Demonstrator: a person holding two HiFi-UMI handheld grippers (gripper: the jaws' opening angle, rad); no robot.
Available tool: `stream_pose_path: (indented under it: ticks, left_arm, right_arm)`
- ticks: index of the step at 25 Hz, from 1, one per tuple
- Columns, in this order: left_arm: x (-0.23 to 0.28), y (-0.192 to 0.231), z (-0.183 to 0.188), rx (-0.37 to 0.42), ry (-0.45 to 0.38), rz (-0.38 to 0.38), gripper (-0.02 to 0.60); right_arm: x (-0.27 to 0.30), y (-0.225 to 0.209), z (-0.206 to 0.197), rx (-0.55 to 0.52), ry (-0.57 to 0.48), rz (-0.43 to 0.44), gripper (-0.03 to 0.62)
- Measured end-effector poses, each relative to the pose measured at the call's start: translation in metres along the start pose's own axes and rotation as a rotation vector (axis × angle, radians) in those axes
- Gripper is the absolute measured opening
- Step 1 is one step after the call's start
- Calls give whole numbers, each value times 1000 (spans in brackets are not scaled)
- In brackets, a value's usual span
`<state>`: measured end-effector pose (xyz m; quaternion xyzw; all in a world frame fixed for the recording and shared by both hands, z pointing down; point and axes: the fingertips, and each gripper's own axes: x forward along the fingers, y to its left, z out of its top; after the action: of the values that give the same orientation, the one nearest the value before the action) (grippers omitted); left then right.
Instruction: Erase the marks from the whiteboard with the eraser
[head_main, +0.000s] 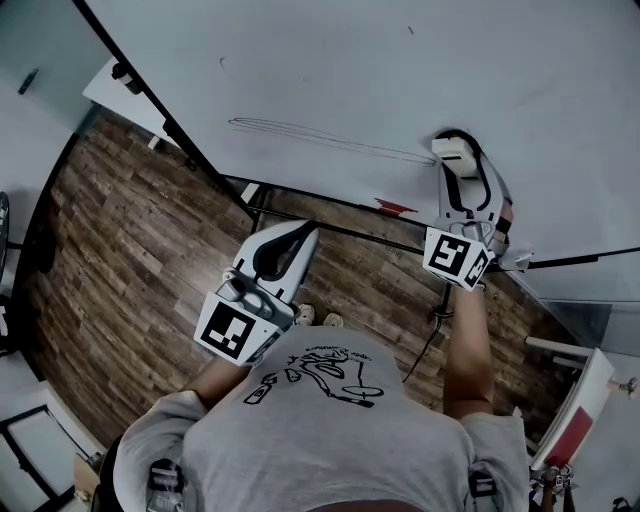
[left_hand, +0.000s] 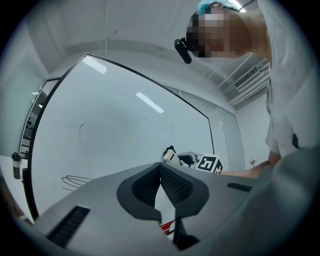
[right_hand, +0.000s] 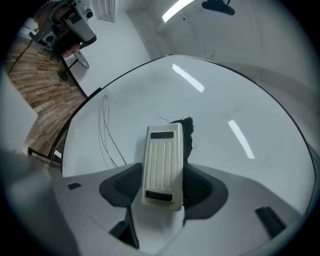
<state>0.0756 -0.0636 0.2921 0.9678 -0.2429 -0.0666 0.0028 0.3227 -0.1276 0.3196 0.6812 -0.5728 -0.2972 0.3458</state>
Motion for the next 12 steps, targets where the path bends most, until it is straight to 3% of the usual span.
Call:
stream_pose_path:
  ticks: [12]
  left_arm:
    - [-1,0,-2,7,4,4,21]
  right_arm:
    - [2,14,-1,-37,-16,1,259]
